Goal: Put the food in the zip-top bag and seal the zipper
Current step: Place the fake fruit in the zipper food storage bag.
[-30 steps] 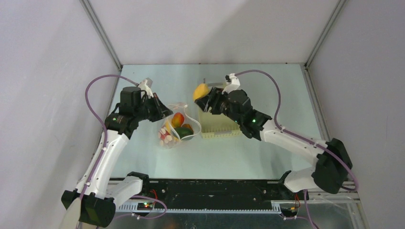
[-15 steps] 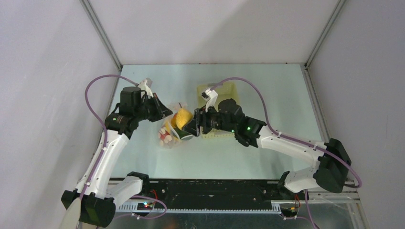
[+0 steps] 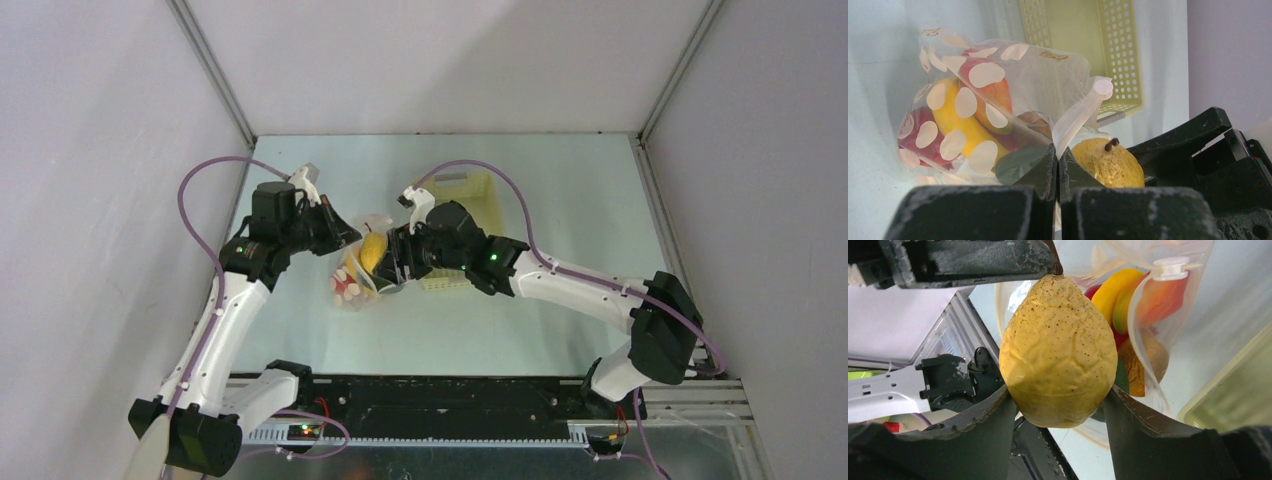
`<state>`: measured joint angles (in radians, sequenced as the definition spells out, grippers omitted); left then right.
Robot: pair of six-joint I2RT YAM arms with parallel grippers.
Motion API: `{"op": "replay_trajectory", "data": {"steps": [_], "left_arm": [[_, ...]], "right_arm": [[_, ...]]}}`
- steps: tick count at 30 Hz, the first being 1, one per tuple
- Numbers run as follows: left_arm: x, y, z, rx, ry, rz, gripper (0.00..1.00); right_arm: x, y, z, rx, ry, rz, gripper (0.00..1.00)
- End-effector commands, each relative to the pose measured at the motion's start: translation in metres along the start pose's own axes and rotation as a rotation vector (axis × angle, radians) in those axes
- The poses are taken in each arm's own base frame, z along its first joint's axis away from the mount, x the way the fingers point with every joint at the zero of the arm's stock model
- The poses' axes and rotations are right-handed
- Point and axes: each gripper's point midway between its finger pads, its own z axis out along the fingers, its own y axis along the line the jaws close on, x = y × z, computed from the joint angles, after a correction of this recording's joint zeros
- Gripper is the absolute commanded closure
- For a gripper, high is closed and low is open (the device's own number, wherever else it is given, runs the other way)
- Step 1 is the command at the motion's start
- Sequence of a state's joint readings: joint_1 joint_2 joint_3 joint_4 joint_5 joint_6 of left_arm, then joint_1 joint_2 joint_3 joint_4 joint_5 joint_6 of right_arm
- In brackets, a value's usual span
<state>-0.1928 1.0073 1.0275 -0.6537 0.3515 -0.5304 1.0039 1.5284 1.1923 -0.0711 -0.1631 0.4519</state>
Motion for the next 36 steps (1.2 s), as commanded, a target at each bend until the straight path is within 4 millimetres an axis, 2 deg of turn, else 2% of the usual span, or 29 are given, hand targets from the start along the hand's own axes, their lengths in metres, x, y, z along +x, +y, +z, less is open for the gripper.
{"op": "replay_trajectory", "data": {"steps": [1,4,8,12,18,22,26,30,31,36], "left_arm": [[-0.012,-0.007,-0.006,0.022,-0.038,0.025,1.00],[-0.011,-0.007,-0.006,0.024,-0.038,0.024,1.00],[-0.012,-0.006,-0.006,0.022,-0.038,0.022,1.00],[-0.011,-0.006,-0.005,0.023,-0.036,0.021,1.00],[-0.012,-0.005,-0.006,0.016,-0.041,0.023,1.00],[-0.011,-0.006,-0.006,0.017,-0.039,0.022,1.00],[-0.012,-0.007,-0.007,0.023,-0.041,0.024,1.00],[-0.012,-0.008,-0.007,0.025,-0.044,0.024,1.00],[-0.012,-0.008,-0.008,0.027,-0.045,0.025,1.00],[-0.012,-0.008,-0.008,0.029,-0.042,0.026,1.00]], "right_arm": [[-0.015,-0.004,0.006,0.052,-0.021,0.014,0.42],[-0.017,-0.014,0.010,0.110,-0.038,0.029,0.33],[-0.024,-0.033,0.012,0.221,-0.067,0.034,0.29],[-0.030,-0.040,0.014,0.282,-0.095,0.033,0.28],[-0.036,-0.031,0.020,0.275,-0.111,0.021,0.24],[-0.037,-0.020,0.015,0.241,-0.102,-0.001,0.20],[-0.040,-0.016,0.001,0.247,-0.105,-0.025,0.16],[-0.049,-0.027,-0.021,0.325,-0.156,-0.025,0.10],[-0.057,-0.027,-0.031,0.341,-0.191,-0.021,0.09],[-0.057,-0.041,-0.055,0.384,-0.233,-0.010,0.05]]}}
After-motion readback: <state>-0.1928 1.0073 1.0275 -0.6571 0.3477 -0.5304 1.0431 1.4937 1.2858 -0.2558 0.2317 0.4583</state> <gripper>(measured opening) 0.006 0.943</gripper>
